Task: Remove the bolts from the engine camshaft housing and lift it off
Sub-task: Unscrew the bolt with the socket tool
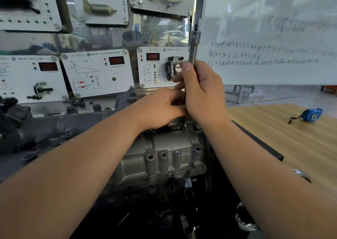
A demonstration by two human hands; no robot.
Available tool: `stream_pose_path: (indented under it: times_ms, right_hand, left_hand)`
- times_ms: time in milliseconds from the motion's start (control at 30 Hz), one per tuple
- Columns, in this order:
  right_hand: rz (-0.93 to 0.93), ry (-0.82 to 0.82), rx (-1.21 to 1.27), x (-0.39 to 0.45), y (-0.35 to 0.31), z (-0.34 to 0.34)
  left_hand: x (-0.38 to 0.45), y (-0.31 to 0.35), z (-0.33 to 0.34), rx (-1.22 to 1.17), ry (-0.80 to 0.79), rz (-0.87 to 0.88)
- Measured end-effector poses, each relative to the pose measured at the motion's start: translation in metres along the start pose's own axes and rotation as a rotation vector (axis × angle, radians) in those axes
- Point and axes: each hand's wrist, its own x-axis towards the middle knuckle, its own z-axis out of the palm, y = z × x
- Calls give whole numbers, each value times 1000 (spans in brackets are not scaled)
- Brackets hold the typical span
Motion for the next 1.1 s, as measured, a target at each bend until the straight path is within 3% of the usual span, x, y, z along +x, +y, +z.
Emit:
stream_pose_path:
  times_ms: [833, 1100]
  right_hand:
    - [-16, 40, 23, -3, -1, -1]
    - [-17, -21, 69, -2, -3, 1]
  left_hand:
    - [-3, 3, 3, 31, 20, 1]
    - [-4, 2, 0, -11, 35, -18]
